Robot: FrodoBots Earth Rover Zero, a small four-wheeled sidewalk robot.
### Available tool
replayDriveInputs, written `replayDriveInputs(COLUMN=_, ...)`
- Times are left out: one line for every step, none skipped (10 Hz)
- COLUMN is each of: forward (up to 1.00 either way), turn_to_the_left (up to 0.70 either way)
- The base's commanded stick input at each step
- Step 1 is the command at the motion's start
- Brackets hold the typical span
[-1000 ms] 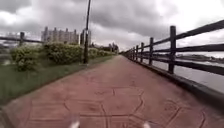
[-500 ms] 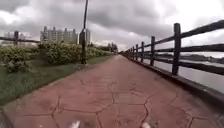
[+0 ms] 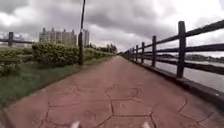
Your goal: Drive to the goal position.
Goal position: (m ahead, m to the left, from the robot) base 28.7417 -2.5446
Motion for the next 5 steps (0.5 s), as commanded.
replayDriveInputs(forward=0.50, turn_to_the_left=0.00)
replayDriveInputs(forward=0.50, turn_to_the_left=0.00)
replayDriveInputs(forward=0.50, turn_to_the_left=0.00)
replayDriveInputs(forward=0.50, turn_to_the_left=0.00)
replayDriveInputs(forward=0.50, turn_to_the_left=0.00)
